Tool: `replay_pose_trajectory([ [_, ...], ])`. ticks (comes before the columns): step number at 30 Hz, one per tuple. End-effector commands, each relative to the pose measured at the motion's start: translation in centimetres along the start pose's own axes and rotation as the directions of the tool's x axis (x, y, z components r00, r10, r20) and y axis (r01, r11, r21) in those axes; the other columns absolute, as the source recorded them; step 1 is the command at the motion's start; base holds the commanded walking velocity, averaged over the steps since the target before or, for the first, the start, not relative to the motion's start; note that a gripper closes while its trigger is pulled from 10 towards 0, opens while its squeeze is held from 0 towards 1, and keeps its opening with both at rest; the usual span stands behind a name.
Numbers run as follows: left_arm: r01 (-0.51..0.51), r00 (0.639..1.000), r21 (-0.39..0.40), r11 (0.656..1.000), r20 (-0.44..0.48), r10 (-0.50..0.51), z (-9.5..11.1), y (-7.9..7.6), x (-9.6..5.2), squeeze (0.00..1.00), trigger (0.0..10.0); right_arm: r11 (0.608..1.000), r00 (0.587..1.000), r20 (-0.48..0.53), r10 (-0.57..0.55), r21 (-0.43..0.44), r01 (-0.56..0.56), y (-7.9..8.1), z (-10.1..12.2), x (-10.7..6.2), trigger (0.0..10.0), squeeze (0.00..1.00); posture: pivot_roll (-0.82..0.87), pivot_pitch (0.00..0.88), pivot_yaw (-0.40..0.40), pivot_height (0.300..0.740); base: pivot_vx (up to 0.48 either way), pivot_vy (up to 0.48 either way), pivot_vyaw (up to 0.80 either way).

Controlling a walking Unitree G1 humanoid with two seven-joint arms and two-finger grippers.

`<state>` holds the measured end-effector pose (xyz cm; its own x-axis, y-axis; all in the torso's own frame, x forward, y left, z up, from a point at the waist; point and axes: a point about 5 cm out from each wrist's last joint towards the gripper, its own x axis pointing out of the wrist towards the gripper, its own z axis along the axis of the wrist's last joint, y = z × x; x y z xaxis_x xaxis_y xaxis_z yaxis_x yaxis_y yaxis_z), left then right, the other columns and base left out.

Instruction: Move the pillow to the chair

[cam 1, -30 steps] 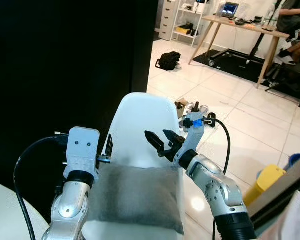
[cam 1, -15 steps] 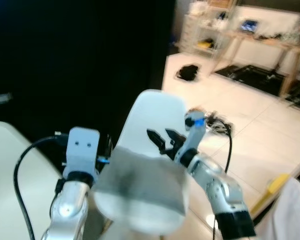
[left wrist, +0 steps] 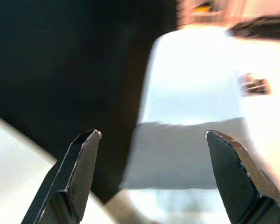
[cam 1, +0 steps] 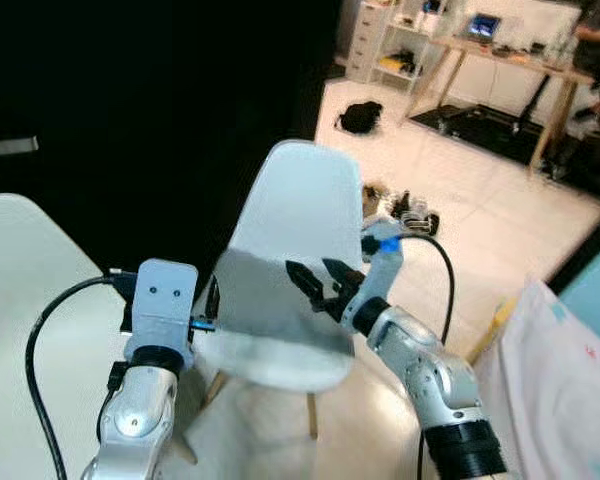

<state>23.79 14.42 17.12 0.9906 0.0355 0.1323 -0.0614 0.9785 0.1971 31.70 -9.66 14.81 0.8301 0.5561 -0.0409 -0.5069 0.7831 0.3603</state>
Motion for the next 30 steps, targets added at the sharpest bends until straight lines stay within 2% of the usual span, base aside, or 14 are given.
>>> replay_pose_trajectory([
  [1, 0.012, 1.0, 0.002, 1.0, 0.006, -0.012, 0.1, -0.3, 0.0, 0.0, 10.0, 1.0, 1.0, 0.0, -0.029, -0.007, 0.029, -0.6, 0.1, -0.3, 10.0, 0.0, 0.04, 0.0, -0.112, 0.74, -0.345, 0.0, -0.74],
  [18, 0.004, 1.0, 0.003, 1.0, 0.011, -0.004, 0.2, -0.3, 0.2, 0.0, 10.0, 0.999, 0.999, -0.005, -0.041, -0.013, 0.041, -0.8, 0.2, -0.3, 10.0, 0.0, 0.03, 0.0, -0.116, 0.74, -0.343, 0.0, -0.73],
  [30, 0.005, 1.0, -0.001, 1.0, 0.012, -0.005, 0.2, -0.3, 0.2, 0.0, 10.0, 0.985, 0.985, -0.024, -0.173, -0.007, 0.173, -2.5, 0.0, -0.6, 10.0, 0.0, 0.03, 0.0, -0.118, 0.74, -0.344, 0.0, -0.72],
])
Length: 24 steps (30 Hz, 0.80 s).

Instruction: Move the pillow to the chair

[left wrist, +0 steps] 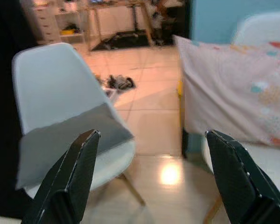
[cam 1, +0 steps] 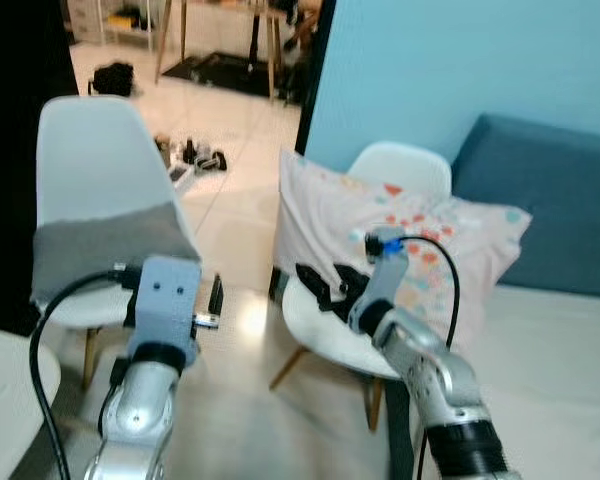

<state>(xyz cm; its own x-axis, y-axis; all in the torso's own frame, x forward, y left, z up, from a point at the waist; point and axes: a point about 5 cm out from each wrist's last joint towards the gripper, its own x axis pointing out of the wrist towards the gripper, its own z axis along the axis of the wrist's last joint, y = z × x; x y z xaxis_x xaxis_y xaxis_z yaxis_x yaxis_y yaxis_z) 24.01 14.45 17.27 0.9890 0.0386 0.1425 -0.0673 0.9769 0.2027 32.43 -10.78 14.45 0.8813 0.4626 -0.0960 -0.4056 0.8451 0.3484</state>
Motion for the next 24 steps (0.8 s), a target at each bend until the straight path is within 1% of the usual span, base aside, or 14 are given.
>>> replay_pose_trajectory([
  [1, 0.009, 1.0, -0.008, 1.0, 0.003, -0.009, 0.1, -0.3, 0.0, 0.0, 10.0, 0.998, 0.998, -0.012, -0.06, -0.004, 0.06, -1.3, -0.1, -0.4, 10.0, 0.0, 0.03, 0.0, -0.117, 0.74, -0.345, 0.0, -0.72],
  [10, 0.007, 1.0, -0.008, 1.0, 0.004, -0.007, 0.1, -0.3, 0.0, 0.0, 10.0, 0.994, 0.993, -0.013, -0.114, -0.006, 0.113, -1.9, -0.1, -0.5, 10.0, 0.0, 0.03, 0.0, -0.119, 0.74, -0.342, 0.0, -0.72],
  [16, 0.008, 1.0, -0.008, 1.0, 0.005, -0.008, 0.2, -0.3, 0.1, 0.0, 10.0, 0.982, 0.982, -0.012, -0.188, 0.008, 0.188, -3.0, -0.1, -0.6, 10.0, 0.0, 0.03, 0.0, -0.117, 0.74, -0.341, 0.0, -0.72],
  [19, 0.008, 1.0, -0.008, 1.0, 0.005, -0.008, 0.2, -0.3, 0.1, 0.0, 10.0, 0.979, 0.979, -0.012, -0.203, 0.005, 0.203, -3.2, -0.1, -0.6, 10.0, 0.0, 0.03, 0.0, -0.119, 0.74, -0.344, 0.0, -0.72],
  [24, 0.007, 1.0, -0.009, 1.0, 0.006, -0.007, 0.2, -0.3, 0.1, 0.0, 10.0, 0.966, 0.966, -0.016, -0.259, -0.001, 0.259, -4.1, -0.1, -0.7, 10.0, 0.0, 0.03, 0.0, -0.121, 0.74, -0.344, 0.0, -0.72],
])
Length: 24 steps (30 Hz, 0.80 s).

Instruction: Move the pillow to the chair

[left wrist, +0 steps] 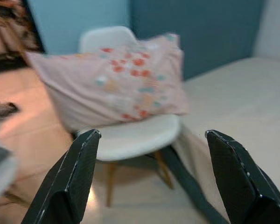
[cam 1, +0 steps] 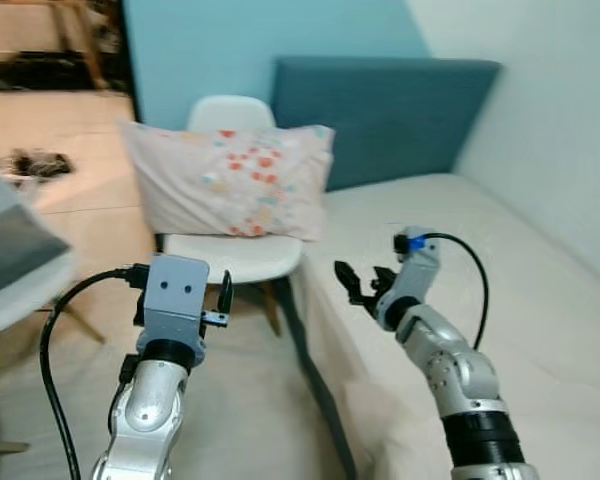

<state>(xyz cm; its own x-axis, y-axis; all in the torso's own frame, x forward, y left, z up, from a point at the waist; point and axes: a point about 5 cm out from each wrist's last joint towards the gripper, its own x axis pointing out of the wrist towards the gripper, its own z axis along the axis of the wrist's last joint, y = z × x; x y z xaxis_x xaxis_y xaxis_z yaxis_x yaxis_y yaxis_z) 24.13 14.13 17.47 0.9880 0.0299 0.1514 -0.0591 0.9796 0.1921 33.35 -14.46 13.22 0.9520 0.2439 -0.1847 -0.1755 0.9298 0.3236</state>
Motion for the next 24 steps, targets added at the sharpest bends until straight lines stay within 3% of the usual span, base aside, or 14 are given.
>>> replay_pose_trajectory([
  [1, 0.0, 1.0, 0.002, 1.0, -0.004, 0.0, -0.1, -0.1, 0.0, 0.0, 10.0, 1.0, 1.0, -0.01, -0.026, -0.013, 0.026, -0.3, -0.2, 0.2, 10.0, 0.0, 0.03, 0.0, -0.122, 0.74, -0.341, 0.0, -0.72],
  [24, -0.008, 1.0, 0.012, 1.0, 0.019, 0.008, 0.0, 0.4, 0.3, 0.0, 10.0, 0.993, 0.993, -0.025, -0.117, 0.003, 0.118, -1.8, -0.7, 0.0, 10.0, 0.0, 0.02, 0.0, -0.126, 0.74, -0.302, 0.0, -0.72],
])
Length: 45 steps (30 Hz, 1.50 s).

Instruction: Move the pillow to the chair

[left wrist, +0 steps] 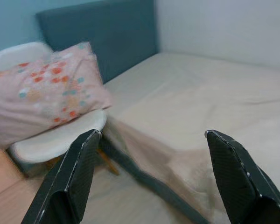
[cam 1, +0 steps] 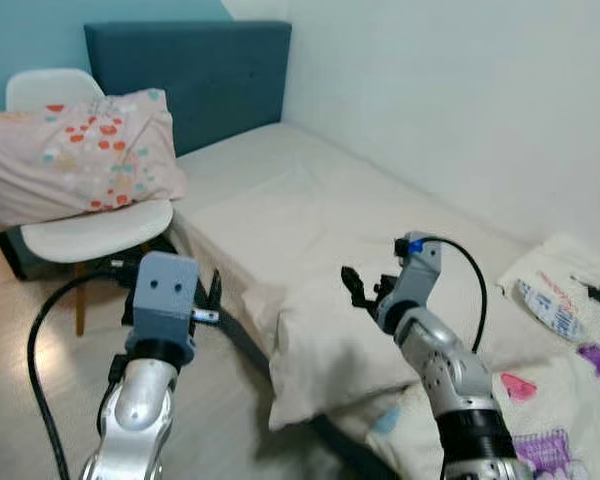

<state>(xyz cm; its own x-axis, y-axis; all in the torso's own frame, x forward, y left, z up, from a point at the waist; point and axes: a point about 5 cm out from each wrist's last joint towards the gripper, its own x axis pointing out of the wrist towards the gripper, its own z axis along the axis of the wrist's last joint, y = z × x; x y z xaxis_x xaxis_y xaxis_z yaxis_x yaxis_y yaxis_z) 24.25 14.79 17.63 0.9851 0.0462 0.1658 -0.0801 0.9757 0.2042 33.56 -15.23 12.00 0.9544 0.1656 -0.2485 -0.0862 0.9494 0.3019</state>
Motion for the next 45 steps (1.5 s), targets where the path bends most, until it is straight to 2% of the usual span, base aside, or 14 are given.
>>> replay_pose_trajectory([
  [1, 0.004, 1.0, -0.001, 1.0, 0.012, -0.004, 0.0, -0.1, 0.2, 0.0, 10.0, 1.0, 1.0, 0.012, -0.024, 0.007, 0.024, -0.7, 0.1, -0.2, 10.0, 0.0, 0.02, 0.0, -0.126, 0.74, 0.0, 0.0, -0.72],
  [6, -0.011, 1.0, -0.014, 1.0, 0.008, 0.012, -0.2, 0.2, 0.4, 0.0, 10.0, 1.0, 1.0, 0.021, -0.018, 0.006, 0.018, -0.7, 0.1, -0.2, 10.0, 0.0, 0.02, 0.0, -0.124, 0.74, 0.0, 0.0, -0.72],
  [12, -0.003, 1.0, -0.016, 1.0, 0.003, 0.003, -0.2, 0.2, 0.4, 0.0, 10.0, 1.0, 0.998, 0.063, 0.023, -0.022, -0.022, 0.1, 0.6, -0.2, 10.0, 0.0, 0.02, 0.0, -0.122, 0.74, 0.0, 0.0, 0.0],
  [23, -0.004, 1.0, -0.019, 1.0, 0.017, 0.004, 0.0, 0.1, 0.4, 0.0, 10.0, 0.999, 0.998, 0.054, 0.023, -0.026, -0.022, 0.0, 0.5, -0.1, 10.0, 0.0, 0.02, 0.0, -0.124, 0.74, 0.356, 0.0, 0.0],
  [31, -0.005, 1.0, -0.022, 1.0, 0.023, 0.006, 0.0, 0.1, 0.5, 0.0, 10.0, 0.999, 0.998, 0.062, 0.03, -0.022, -0.029, 0.1, 0.6, -0.2, 10.0, 0.0, 0.02, 0.0, -0.126, 0.74, 0.376, 0.0, -0.73],
  [36, -0.008, 1.0, -0.026, 1.0, 0.022, 0.009, 0.0, 0.1, 0.5, 0.0, 10.0, 0.998, 0.995, 0.08, 0.053, -0.024, -0.052, 0.5, 0.9, -0.2, 10.0, 0.0, 0.02, 0.0, -0.127, 0.74, 0.347, 0.0, 0.0],
  [40, -0.022, 0.999, -0.036, 0.999, 0.023, 0.022, 0.0, 0.3, 0.5, 0.0, 10.0, 0.998, 0.998, 0.039, 0.051, -0.025, -0.05, 0.5, 0.6, 0.0, 10.0, 0.0, 0.02, 0.0, -0.128, 0.736, 0.064, 0.0, 0.0],
  [45, -0.048, 0.998, -0.037, 0.998, 0.027, 0.049, 0.1, 0.6, 0.5, 0.0, 10.0, 0.997, 0.997, 0.007, 0.08, 0.02, -0.08, 0.5, 0.2, 0.1, 10.0, 0.0, 0.01, 0.0, -0.129, 0.716, 0.0, 0.0, 0.0],
])
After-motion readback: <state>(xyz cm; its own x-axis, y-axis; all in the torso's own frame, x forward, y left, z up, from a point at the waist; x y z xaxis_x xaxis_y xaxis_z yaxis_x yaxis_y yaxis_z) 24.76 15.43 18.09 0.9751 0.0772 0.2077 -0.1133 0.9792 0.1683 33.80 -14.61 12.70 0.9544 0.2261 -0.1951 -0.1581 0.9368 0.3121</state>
